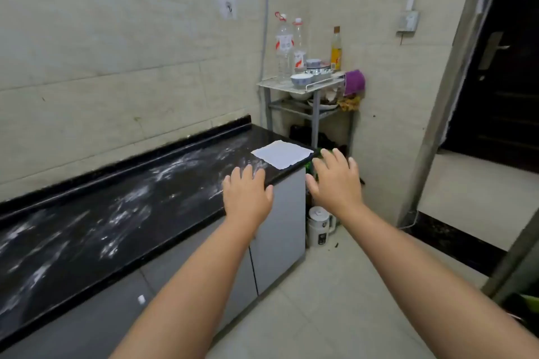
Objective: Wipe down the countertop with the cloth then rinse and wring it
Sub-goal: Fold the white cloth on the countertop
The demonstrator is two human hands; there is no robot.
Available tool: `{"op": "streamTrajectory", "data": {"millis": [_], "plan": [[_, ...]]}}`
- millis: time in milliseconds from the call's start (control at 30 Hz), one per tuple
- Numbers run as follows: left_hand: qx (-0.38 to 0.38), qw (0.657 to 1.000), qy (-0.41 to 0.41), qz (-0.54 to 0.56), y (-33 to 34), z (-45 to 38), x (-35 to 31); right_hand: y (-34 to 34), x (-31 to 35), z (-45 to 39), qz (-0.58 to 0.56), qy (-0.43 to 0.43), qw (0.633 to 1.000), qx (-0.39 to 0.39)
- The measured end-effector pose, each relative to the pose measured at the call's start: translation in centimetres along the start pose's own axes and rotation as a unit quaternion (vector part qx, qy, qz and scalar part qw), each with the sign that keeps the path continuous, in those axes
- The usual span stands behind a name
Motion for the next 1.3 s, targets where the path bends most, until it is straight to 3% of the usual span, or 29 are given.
{"op": "streamTrajectory", "data": {"millis": [100, 133, 333, 700, 800, 1067, 1300], "plan": [[0.016, 0.999, -0.027, 0.005, 4.3, -4.4, 0.9, 5.2, -2.4, -3.7, 0.011, 0.01, 1.0, 0.014], [0.033, 0.999, -0.038, 0.007, 5.7, -6.0, 1.2, 7.2, -3.4, -4.7, 0.006, 0.023, 0.998, 0.057], [0.116, 0.988, -0.094, 0.039, 14.0, -13.1, 1.3, 17.9, -7.5, -9.6, 0.044, 0.007, 0.991, 0.127], [0.163, 0.978, -0.106, 0.073, 26.0, -30.0, 7.3, 37.0, -10.7, -19.8, 0.057, 0.04, 0.972, 0.226], [0.187, 0.975, -0.084, 0.082, 29.0, -35.7, 9.2, 41.9, -11.6, -23.1, 0.02, 0.122, 0.95, 0.288], [0.249, 0.965, -0.04, 0.072, 36.7, -47.5, 12.0, 49.2, -13.0, -26.9, 0.051, 0.13, 0.948, 0.287], [0.266, 0.959, -0.05, 0.085, 40.5, -53.3, 12.3, 50.7, -12.2, -28.7, 0.028, 0.014, 0.984, 0.178]]}}
Point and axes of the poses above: each hand's wrist, its own z-axis away from the middle knuckle, its own y-axis out of the palm, x = y × z, the point moved 8 cm from there along -z, towards the middle knuckle, and after that the axes turned 7 degrees about y, right-handed, at the moved point
